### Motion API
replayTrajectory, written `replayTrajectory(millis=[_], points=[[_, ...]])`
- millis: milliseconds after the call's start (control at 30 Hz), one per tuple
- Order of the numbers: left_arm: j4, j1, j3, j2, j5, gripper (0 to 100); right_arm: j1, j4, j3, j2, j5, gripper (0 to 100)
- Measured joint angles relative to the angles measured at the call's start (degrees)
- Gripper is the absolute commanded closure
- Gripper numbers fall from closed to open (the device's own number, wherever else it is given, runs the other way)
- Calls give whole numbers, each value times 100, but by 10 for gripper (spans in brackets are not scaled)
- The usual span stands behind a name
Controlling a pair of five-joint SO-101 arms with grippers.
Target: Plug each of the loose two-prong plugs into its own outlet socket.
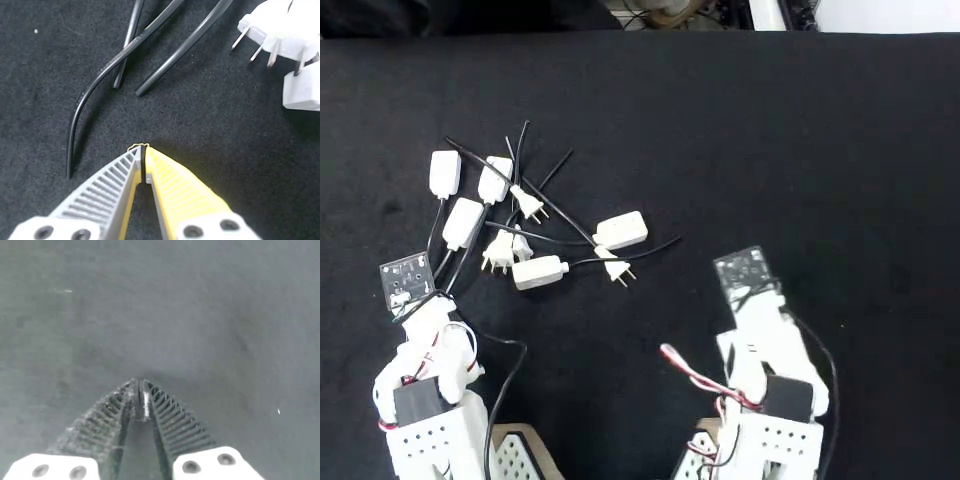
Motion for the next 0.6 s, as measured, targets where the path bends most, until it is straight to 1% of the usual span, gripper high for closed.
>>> replayTrajectory(millis=[133,267,467,600], points=[[0,0,0,0,0,970,-431,-123,0,0,-97,988],[0,0,0,0,0,969,-659,-141,-202,0,-176,987],[0,18,0,0,0,969,-730,-211,-853,35,-404,986],[0,18,0,0,0,970,-747,-492,-1424,835,-615,985]])
